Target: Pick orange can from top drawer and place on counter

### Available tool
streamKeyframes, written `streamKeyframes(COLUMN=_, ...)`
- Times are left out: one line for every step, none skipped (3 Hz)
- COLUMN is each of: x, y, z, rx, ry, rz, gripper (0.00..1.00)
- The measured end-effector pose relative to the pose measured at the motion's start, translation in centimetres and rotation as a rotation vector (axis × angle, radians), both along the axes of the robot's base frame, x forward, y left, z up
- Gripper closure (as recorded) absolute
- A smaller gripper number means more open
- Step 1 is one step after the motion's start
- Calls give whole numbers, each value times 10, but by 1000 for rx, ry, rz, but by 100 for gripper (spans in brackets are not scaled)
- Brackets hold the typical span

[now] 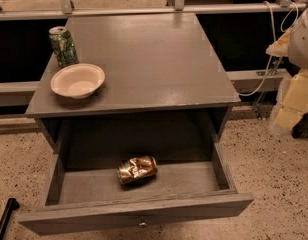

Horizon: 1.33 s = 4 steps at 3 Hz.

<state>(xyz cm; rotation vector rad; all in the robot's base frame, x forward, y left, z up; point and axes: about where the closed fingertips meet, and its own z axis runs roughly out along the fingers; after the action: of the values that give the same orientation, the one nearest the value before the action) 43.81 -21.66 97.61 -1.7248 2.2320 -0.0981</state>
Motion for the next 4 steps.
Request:
streamKeyframes(x=0, y=1, z=1, rx=1, ry=-3, rz=1, gripper=0)
streamKeyframes(x=7, y=43, z=-7, rx=29, ry=-48, rz=103, gripper=0)
streamKeyframes(x=5, y=104, z=-33, rx=75, ry=-61, rz=309, gripper=0)
streamKeyframes(x=4, y=112, z=-34, rx=69, ry=-75, rz=369, gripper=0)
